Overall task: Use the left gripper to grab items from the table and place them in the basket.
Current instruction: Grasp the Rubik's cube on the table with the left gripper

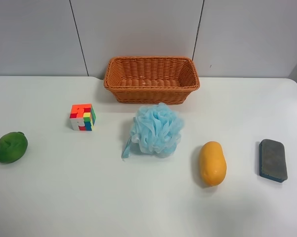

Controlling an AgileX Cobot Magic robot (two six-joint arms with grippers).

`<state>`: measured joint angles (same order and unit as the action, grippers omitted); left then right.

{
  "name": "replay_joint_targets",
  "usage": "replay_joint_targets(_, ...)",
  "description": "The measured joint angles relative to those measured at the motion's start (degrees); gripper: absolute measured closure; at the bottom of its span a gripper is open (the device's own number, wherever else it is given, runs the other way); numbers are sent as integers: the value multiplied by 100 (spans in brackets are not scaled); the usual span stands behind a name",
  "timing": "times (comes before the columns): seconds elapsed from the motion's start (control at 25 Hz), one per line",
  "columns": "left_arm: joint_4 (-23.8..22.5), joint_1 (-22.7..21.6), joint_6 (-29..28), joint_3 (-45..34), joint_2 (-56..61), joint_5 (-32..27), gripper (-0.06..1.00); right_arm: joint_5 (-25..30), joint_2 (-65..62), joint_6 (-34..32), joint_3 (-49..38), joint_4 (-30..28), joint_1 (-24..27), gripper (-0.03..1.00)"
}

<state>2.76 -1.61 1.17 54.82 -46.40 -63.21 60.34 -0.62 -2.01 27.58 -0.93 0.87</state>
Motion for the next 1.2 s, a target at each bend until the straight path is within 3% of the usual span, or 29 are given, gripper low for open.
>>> replay_joint_targets(0.28,179,25,0,505,-1076,5,-5,0,0,0,0,0,0,-3)
replay_joint_targets(0.48,7,567,-70,1000,-2051,22,-5,0,0,0,0,0,0,-3)
replay_joint_targets(0.76,-339,1459,-789,1810,-3481,31,-5,0,0,0,0,0,0,-3)
replay_joint_targets(1.0,-334,1794,-1170,2377,-4459,42,-5,0,0,0,0,0,0,-3)
replay_joint_targets(1.2,-167,1803,-1247,2716,-5080,85,-5,0,0,0,0,0,0,-3)
